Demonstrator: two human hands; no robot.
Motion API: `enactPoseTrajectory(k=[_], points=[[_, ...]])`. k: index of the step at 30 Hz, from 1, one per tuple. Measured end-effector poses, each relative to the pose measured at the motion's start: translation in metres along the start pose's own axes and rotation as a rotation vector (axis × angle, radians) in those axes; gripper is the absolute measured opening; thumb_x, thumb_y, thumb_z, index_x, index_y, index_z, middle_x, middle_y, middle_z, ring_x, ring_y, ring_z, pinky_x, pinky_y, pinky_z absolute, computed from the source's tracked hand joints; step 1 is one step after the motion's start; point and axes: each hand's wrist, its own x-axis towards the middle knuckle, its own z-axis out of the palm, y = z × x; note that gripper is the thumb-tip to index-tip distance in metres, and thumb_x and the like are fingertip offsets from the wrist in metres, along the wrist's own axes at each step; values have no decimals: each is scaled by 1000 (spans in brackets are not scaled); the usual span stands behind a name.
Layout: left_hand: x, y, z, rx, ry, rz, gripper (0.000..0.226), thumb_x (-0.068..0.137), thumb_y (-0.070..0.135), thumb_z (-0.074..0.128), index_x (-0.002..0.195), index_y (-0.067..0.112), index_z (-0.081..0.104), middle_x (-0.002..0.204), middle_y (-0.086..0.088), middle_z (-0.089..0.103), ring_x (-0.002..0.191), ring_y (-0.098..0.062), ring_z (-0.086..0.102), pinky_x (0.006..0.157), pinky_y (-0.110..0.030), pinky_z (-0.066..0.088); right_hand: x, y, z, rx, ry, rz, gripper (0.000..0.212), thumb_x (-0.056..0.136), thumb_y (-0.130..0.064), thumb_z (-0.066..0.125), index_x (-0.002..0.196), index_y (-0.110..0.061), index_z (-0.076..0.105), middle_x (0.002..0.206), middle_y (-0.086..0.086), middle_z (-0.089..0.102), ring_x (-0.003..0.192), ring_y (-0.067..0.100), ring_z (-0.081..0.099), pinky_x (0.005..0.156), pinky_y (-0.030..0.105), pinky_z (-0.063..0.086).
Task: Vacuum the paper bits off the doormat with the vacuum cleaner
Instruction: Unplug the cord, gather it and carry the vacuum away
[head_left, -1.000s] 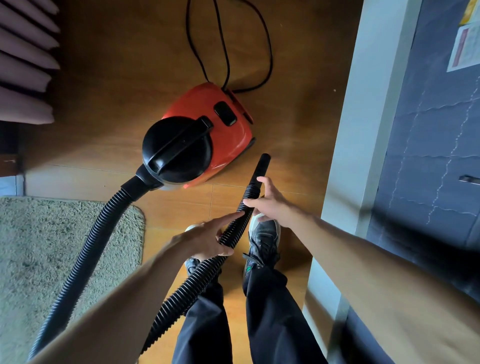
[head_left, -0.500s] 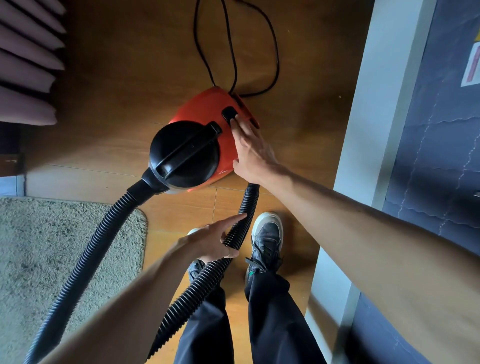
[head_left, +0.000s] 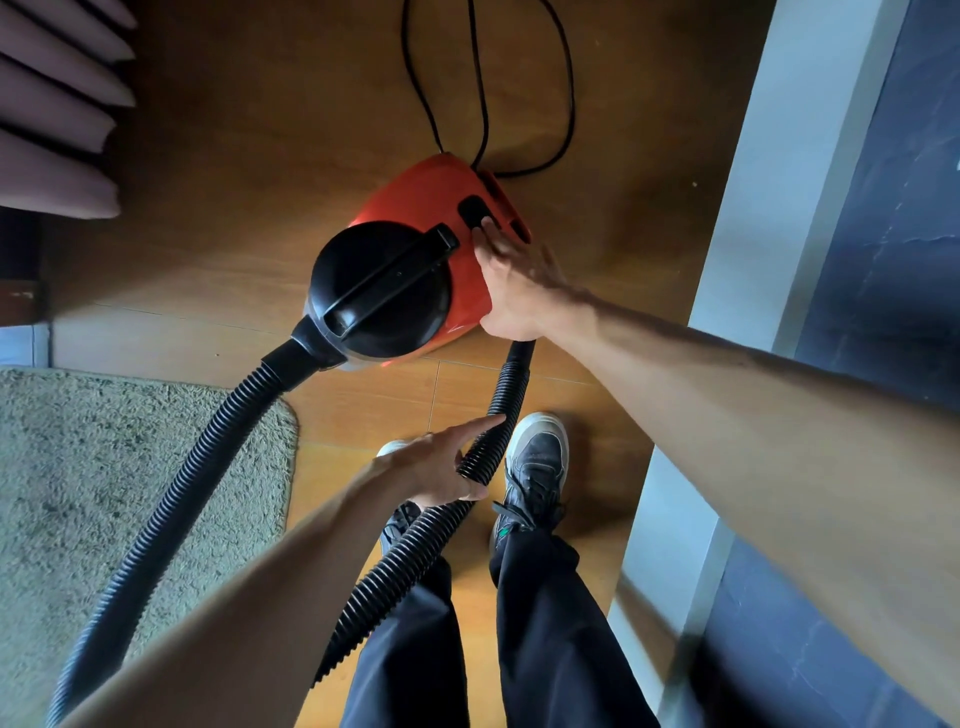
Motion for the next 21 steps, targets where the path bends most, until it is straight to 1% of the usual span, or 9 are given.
enactPoseTrajectory(k=[3, 6, 9, 11, 13, 15, 16, 18, 21], points=[[-3, 4, -1, 2, 3, 12, 92, 89, 31, 72, 147, 62, 8, 138, -6, 52, 103, -22, 61, 89, -42, 56, -13, 10, 18, 357, 122, -23, 93, 81, -18, 70, 155, -12, 13, 163, 7, 8, 148, 26, 17, 119, 48, 21], [-6, 5, -3, -19, 10, 13, 91, 90, 29, 71, 149, 59, 10, 141, -7, 50, 98, -20, 57, 86, -36, 55, -36, 15, 51, 672, 249, 172, 89, 81, -21, 72, 153, -13, 22, 156, 9, 29, 141, 28, 31, 116, 42, 29], [-8, 3, 0, -4, 32, 0, 90, 90, 32, 71, 149, 60, 8, 143, -9, 49, 112, -25, 56, 94, -37, 51, -65, 13, 85, 792, 112, 415, 83, 84, -28, 69, 152, -21, 23, 147, 12, 35, 134, 30, 38, 107, 38, 35], [-7, 2, 4, 7, 38, -12, 91, 89, 35, 71, 149, 59, 6, 145, -11, 47, 121, -26, 53, 95, -37, 49, -82, 13, 102, 891, -32, 485, 81, 86, -32, 68, 152, -29, 21, 145, 13, 35, 130, 30, 41, 101, 38, 39], [-7, 1, 8, 8, 40, -23, 92, 89, 35, 71, 149, 59, 5, 147, -12, 45, 125, -27, 51, 92, -35, 47, -92, 13, 112, 989, -122, 525, 79, 86, -37, 67, 150, -36, 21, 149, 12, 34, 132, 29, 41, 102, 38, 40], [-5, -1, 12, 3, 32, -25, 93, 88, 34, 72, 150, 58, 5, 150, -12, 42, 124, -27, 50, 90, -34, 46, -98, 11, 116, 1137, -180, 550, 79, 87, -37, 68, 149, -41, 21, 150, 12, 35, 131, 26, 44, 103, 40, 45], [-5, -2, 13, 2, 30, -22, 94, 88, 33, 72, 150, 57, 5, 149, -12, 42, 123, -27, 51, 89, -34, 46, -100, 10, 116, 1212, -205, 547, 79, 87, -35, 69, 149, -43, 20, 148, 13, 37, 127, 24, 48, 99, 39, 50], [-4, -2, 16, -2, 34, -13, 94, 89, 30, 72, 152, 53, 6, 144, -12, 46, 117, -25, 54, 86, -34, 50, -99, 8, 118, 1280, -227, 533, 81, 87, -28, 71, 149, -44, 21, 137, 9, 43, 116, 18, 56, 88, 36, 57], [-4, -4, 20, -12, 46, -15, 95, 88, 28, 73, 153, 52, 7, 132, -9, 52, 109, -24, 58, 85, -38, 56, -94, 6, 123, 1311, -243, 563, 85, 82, -22, 76, 144, -50, 25, 121, 5, 57, 94, 20, 69, 78, 36, 61]])
